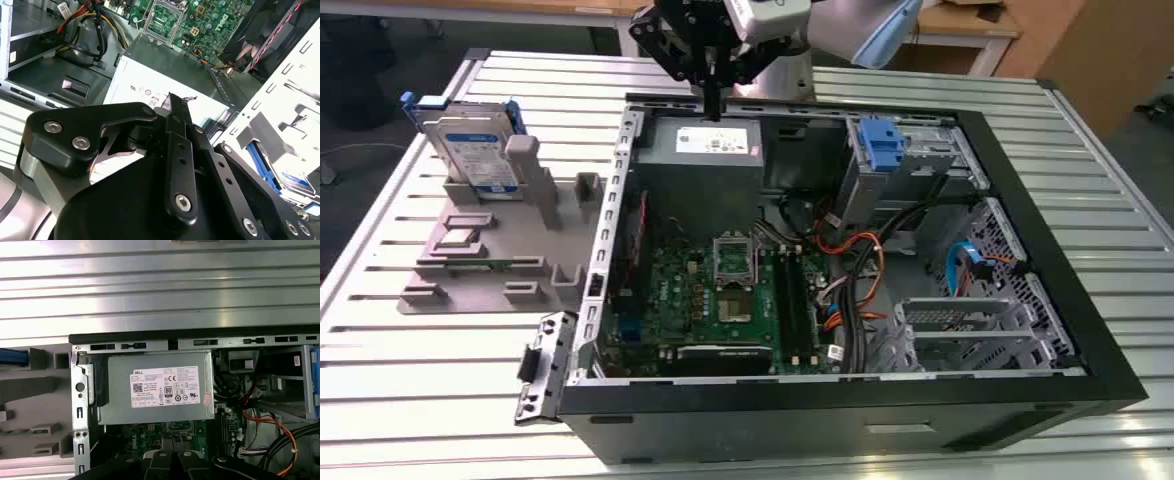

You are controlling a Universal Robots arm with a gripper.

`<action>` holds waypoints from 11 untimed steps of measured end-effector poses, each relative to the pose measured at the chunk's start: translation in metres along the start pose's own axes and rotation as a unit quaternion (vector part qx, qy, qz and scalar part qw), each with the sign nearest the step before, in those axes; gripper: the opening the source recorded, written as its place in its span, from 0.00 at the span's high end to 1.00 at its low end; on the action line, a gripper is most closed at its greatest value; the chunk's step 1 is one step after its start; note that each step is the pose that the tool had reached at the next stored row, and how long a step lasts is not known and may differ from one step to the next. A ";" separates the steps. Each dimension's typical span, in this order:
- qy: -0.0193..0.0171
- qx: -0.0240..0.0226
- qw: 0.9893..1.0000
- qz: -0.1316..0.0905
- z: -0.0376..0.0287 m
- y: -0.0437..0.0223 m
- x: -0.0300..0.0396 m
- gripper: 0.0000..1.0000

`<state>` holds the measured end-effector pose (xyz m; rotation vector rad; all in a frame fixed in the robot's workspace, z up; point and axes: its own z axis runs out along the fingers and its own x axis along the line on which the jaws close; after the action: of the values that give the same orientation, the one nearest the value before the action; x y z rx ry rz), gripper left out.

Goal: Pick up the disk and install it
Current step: 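Reach for the disk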

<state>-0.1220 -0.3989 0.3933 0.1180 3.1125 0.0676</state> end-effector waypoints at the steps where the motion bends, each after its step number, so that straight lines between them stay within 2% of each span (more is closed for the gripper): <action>1: 0.000 0.000 1.000 0.000 0.0000 0.0000 0.0000 0.89; 11: 0.000 0.000 1.000 0.000 0.0000 0.0007 0.0001 0.89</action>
<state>-0.1220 -0.3983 0.3933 0.1182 3.1125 0.0675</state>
